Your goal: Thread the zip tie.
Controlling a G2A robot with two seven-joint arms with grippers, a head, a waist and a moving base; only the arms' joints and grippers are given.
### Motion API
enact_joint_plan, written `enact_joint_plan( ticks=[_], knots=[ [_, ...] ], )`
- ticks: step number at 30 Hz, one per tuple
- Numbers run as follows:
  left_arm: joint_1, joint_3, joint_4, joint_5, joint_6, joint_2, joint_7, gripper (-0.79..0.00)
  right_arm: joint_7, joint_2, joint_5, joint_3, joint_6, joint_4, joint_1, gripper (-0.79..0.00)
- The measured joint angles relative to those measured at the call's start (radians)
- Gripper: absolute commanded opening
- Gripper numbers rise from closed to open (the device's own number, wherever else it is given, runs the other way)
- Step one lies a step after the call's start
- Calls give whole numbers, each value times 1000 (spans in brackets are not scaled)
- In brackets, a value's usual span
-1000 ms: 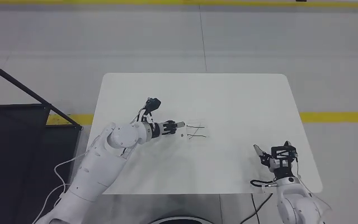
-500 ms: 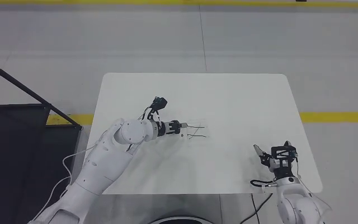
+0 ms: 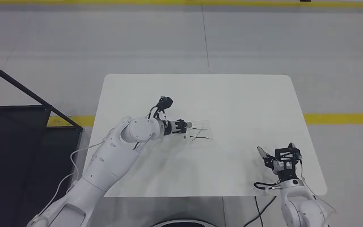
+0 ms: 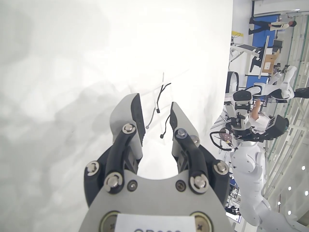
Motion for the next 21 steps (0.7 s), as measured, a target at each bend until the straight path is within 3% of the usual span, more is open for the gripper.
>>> enact_joint_plan(
  ticks=[10,21],
  knots=[
    [-19,21,22,7,-1,-11,-2,-502,0,0,0,0,0,0,0,0],
    [-23,26,29,18,8,-17,-7,-610,0,0,0,0,0,0,0,0]
  ],
)
